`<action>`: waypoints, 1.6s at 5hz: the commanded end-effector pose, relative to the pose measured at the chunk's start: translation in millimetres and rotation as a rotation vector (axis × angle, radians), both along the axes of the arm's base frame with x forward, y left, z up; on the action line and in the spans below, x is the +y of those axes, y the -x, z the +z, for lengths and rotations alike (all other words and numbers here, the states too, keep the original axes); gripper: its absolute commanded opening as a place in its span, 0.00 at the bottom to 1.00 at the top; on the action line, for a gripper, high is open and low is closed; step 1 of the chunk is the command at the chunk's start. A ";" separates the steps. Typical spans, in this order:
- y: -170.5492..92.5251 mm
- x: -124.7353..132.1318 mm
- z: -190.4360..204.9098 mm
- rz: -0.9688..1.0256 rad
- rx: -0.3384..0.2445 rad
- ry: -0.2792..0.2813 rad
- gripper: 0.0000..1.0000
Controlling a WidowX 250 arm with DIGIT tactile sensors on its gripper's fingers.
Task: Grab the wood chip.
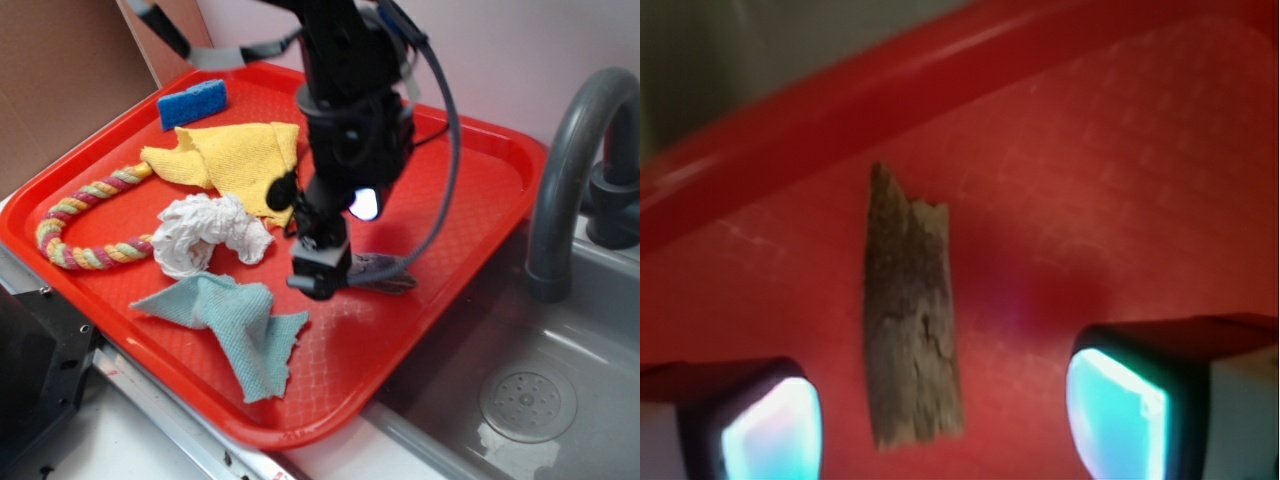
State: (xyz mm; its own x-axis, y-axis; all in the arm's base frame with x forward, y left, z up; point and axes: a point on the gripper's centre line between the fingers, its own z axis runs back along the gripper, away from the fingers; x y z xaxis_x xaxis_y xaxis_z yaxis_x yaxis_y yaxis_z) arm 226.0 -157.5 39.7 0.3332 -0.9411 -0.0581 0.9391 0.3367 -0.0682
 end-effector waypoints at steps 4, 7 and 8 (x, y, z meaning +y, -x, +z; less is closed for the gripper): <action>16.8 -11.7 -31.5 0.014 -0.024 -0.131 0.00; 6.9 54.3 99.5 0.632 -0.150 -0.063 0.00; 21.8 85.1 147.4 0.885 -0.227 -0.009 0.00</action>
State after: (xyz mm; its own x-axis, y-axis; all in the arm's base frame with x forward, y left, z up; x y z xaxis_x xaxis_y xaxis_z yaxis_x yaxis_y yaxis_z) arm 218.9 -63.8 177.0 0.9418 -0.3350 0.0273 0.3314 0.9390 0.0923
